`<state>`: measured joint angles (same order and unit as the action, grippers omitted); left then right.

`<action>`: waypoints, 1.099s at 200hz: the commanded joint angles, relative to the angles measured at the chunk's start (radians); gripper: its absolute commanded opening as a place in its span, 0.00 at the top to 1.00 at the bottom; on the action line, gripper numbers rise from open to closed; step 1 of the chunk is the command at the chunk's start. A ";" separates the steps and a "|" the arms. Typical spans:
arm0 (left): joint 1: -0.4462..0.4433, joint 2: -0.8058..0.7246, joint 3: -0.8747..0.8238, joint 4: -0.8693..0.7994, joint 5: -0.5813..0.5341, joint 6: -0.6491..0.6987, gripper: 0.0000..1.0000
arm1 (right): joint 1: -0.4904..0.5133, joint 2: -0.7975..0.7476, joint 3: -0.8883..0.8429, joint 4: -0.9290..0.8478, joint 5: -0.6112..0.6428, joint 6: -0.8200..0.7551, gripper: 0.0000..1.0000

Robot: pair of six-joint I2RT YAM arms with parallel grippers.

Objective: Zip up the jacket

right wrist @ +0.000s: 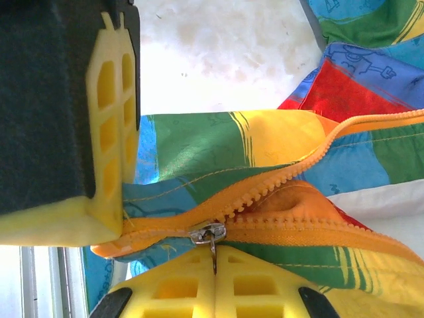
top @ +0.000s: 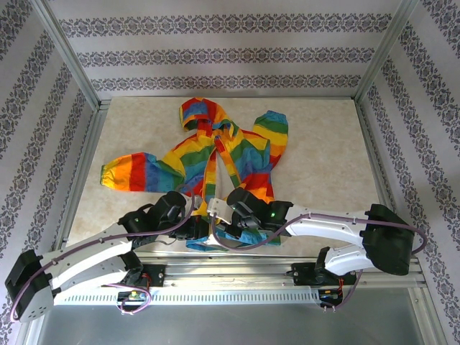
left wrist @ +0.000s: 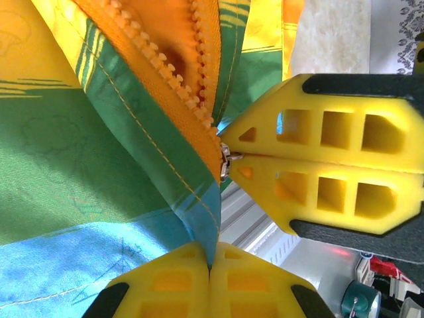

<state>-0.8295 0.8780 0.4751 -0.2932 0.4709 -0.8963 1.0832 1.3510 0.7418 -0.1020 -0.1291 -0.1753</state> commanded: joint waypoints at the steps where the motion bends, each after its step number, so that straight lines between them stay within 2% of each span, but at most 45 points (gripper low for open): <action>1: -0.010 -0.021 0.031 -0.128 0.067 0.042 1.00 | -0.036 0.004 0.024 -0.031 0.035 -0.002 1.00; 61: -0.005 -0.026 0.050 -0.150 0.082 0.059 1.00 | -0.057 0.024 0.045 -0.036 0.027 -0.004 1.00; 133: -0.002 -0.052 0.075 -0.176 0.085 0.088 1.00 | -0.129 0.094 0.136 -0.065 0.043 0.001 1.00; 220: 0.000 -0.085 0.175 -0.280 0.047 0.174 1.00 | -0.277 0.185 0.298 -0.089 0.004 -0.036 1.00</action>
<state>-0.8291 0.8093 0.6052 -0.4808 0.4847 -0.7826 0.8616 1.5024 0.9756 -0.1890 -0.1638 -0.1913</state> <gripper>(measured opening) 0.037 0.048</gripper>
